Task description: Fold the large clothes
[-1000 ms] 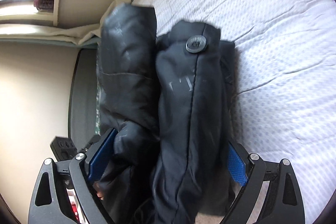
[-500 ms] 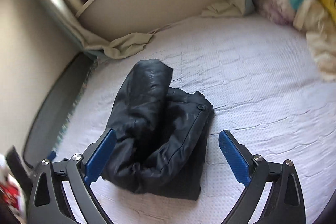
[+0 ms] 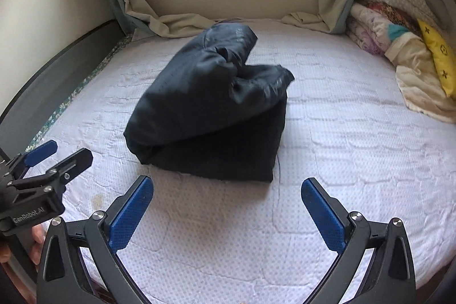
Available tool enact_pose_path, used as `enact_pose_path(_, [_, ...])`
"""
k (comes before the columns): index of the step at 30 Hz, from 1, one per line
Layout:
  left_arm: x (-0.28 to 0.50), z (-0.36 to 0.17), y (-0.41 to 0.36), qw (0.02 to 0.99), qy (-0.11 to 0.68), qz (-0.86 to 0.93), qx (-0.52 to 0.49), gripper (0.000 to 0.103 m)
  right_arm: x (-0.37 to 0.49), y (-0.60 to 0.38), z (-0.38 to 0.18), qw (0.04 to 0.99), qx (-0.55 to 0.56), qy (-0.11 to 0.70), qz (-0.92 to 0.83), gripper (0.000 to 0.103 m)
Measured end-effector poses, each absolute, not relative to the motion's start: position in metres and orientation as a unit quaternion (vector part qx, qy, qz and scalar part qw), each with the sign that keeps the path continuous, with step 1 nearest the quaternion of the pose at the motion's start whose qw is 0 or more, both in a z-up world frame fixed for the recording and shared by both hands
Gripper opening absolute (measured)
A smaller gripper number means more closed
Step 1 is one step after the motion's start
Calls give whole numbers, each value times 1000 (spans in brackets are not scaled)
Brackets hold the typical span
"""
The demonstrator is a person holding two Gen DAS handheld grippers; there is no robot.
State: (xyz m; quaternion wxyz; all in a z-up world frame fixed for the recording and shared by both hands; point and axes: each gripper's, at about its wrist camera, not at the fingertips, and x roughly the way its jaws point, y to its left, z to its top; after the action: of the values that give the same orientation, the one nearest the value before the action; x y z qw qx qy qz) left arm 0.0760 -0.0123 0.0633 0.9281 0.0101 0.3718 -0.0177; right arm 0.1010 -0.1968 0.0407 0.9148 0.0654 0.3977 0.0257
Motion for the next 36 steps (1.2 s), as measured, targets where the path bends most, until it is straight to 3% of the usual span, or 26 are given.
enact_pose_path(10, [69,35,-25,910,415,-11,15,103,86,-199,18,913,63,403,-2,103])
enact_pose_path(36, [65,19,-34,908,418,-10,29,103,88,-197,5,905,62,421,-16,103])
